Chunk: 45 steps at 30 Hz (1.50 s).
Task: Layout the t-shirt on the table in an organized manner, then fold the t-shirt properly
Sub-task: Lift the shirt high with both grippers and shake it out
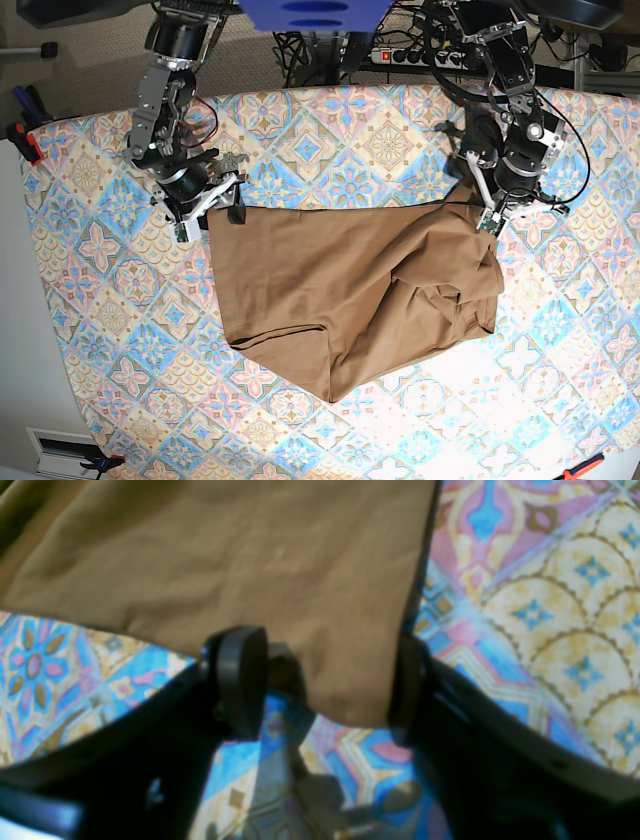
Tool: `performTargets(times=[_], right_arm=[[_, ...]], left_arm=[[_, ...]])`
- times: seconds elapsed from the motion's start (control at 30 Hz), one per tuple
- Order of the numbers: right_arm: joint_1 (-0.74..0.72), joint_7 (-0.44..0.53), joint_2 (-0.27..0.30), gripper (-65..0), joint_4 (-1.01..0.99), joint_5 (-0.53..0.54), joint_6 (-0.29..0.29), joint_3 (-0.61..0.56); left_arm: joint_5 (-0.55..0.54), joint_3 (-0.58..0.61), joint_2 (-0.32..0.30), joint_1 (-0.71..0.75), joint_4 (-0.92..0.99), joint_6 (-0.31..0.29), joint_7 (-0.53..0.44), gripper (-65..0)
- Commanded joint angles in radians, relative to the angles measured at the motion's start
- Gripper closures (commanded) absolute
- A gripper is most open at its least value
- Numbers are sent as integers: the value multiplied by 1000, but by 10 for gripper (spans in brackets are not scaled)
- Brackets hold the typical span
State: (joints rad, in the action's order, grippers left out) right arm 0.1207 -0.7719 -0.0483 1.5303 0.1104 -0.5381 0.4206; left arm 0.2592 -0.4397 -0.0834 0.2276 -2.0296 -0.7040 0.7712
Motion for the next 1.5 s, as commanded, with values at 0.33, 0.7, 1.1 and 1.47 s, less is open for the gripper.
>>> performTargets(times=[0.33,0.7,1.1,1.47], right_arm=[[14,-53,1,0,0,-5,-7,-9],[-493,-393,69,0,-38,-8,-3,13],[-1031,-300,150,0,-621,-8,-1,7],[-1384,-85,215,0,-977,-10,-1,5]], left_arm=[[156,166,-6,-12,117,6,-22,0],[357,212,64,-498,332,6,72,0],[354,207,-14,-1201,927,6,83,0],[355,212,-66,-1537,1484,257,-149,0]])
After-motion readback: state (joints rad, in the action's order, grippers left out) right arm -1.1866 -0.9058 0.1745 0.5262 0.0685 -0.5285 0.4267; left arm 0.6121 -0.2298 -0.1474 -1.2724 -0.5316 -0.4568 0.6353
